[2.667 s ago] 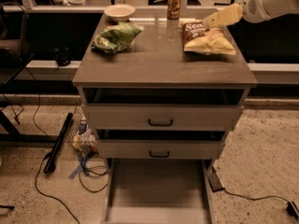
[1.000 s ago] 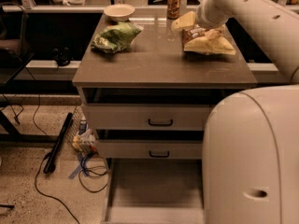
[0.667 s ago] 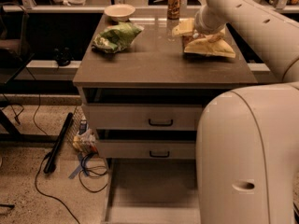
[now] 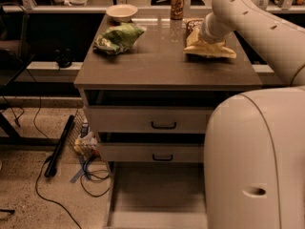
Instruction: Place brown chip bag into bottom drawer
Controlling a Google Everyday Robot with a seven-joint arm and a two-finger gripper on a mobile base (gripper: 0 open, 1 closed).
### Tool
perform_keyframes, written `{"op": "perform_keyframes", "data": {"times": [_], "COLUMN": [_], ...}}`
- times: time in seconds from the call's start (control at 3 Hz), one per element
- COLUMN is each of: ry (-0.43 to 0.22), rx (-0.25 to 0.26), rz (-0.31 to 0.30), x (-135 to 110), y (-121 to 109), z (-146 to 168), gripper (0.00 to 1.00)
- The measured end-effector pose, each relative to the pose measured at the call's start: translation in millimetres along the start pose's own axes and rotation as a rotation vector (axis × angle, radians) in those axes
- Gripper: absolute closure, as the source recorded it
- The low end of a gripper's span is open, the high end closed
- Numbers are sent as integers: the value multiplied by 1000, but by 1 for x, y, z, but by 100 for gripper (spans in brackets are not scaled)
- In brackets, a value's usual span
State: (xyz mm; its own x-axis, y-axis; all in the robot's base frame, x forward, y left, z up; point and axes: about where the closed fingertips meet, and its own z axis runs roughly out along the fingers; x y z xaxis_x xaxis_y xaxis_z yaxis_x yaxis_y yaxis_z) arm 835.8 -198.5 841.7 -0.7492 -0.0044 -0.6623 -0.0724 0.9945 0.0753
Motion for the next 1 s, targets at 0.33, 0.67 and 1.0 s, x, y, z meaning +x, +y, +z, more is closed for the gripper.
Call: {"op": "perform_keyframes", "data": {"times": [0.33, 0.67, 1.0], "ry": [-21, -74, -204], "rx": [-24, -79, -227], "rz": [-5, -34, -77], "x": [0, -2, -3], "y": [-2, 3, 15], "z": [-12, -39, -96], "gripper": [61, 85, 100]}}
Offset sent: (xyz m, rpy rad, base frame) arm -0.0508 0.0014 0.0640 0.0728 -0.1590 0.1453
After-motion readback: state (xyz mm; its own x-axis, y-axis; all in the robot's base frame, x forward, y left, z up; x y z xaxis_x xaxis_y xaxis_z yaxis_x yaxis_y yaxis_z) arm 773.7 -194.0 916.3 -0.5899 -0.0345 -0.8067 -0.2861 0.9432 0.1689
